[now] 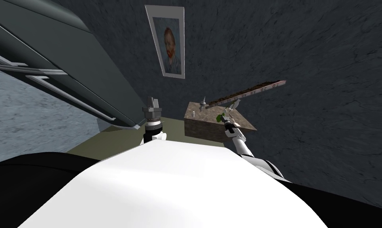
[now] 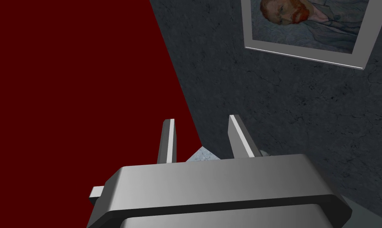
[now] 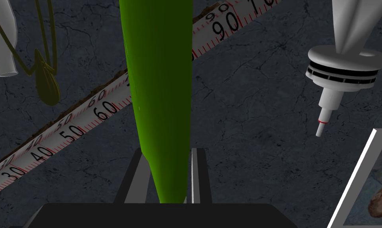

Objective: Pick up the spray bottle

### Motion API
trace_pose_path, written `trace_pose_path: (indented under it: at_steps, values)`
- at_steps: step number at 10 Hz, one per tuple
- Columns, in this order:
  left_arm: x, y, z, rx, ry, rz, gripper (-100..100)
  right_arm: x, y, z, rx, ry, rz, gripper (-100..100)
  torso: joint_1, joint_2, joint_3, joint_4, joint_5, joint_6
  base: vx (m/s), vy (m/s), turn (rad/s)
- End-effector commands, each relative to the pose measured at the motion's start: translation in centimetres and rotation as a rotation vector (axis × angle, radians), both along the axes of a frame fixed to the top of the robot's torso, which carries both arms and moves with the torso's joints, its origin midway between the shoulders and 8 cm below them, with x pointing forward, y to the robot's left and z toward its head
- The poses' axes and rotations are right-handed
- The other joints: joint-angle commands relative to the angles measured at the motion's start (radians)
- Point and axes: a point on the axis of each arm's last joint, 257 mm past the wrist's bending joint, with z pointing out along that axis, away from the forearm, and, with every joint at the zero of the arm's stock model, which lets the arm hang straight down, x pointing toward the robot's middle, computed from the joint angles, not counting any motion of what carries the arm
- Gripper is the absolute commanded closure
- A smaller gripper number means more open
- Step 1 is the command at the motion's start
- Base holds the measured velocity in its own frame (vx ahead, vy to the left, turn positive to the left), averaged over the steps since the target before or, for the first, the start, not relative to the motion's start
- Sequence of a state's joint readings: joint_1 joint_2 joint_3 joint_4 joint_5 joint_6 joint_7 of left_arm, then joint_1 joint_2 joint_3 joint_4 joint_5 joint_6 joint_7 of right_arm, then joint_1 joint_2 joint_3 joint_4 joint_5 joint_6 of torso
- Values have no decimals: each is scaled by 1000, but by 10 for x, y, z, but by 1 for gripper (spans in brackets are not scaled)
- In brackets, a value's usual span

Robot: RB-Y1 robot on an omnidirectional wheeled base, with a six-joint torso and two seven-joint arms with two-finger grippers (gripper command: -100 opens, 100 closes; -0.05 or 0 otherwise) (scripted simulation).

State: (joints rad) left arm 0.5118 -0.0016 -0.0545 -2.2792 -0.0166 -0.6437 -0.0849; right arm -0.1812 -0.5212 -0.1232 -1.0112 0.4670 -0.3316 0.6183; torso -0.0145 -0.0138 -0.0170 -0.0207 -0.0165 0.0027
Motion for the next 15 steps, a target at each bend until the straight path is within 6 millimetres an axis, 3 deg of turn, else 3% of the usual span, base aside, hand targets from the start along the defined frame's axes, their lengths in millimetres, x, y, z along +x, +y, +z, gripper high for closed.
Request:
trace_pose_path:
  at_steps: [1,2,3,4,5,6,7,9,10,13,14,15]
  values:
    - [0,0,0,0,0,0,0,-13,2,-9,1,13,-4,100,0,0,0,0,0,0,55,-29,20]
    - [0,0,0,0,0,0,0,-8,8,5,-4,-15,11,100,-1,-1,-2,-2,-2,0,23,-16,-8]
    - [0,0,0,0,0,0,0,-22,6,-11,8,17,-14,100,-1,-2,-2,-2,-2,0,53,-29,31]
    - [0,0,0,0,0,0,0,-29,8,-11,3,15,-8,100,-3,-3,-3,-3,-2,0,62,-40,22]
    - [0,0,0,0,0,0,0,-27,15,3,-3,-14,8,100,-4,-4,-4,-3,-3,1,31,-24,-10]
    - [0,0,0,0,0,0,0,-41,11,-13,9,21,-21,100,-3,-3,-3,-3,-3,0,50,-25,32]
    - [0,0,0,0,0,0,0,-49,12,-14,5,22,-18,100,-4,-4,-4,-4,-3,1,55,-30,20]
    - [0,0,0,0,0,0,0,-46,21,3,-2,-14,3,100,-5,-4,-4,-4,-4,1,16,-12,-11]
    - [0,0,0,0,0,0,0,-61,17,-10,9,15,-26,100,-4,-3,-4,-4,-4,0,43,-24,42]
    - [0,0,0,0,0,0,0,-66,27,6,-1,-16,-5,100,-5,-5,-5,-4,-4,1,34,-19,0]
    - [0,0,0,0,0,0,0,-82,22,-6,9,13,-37,100,-4,-3,-4,-4,-3,1,39,-25,37]
    - [0,0,0,0,0,0,0,-88,24,-3,5,10,-32,100,-5,-4,-4,-4,-4,1,57,-36,20]
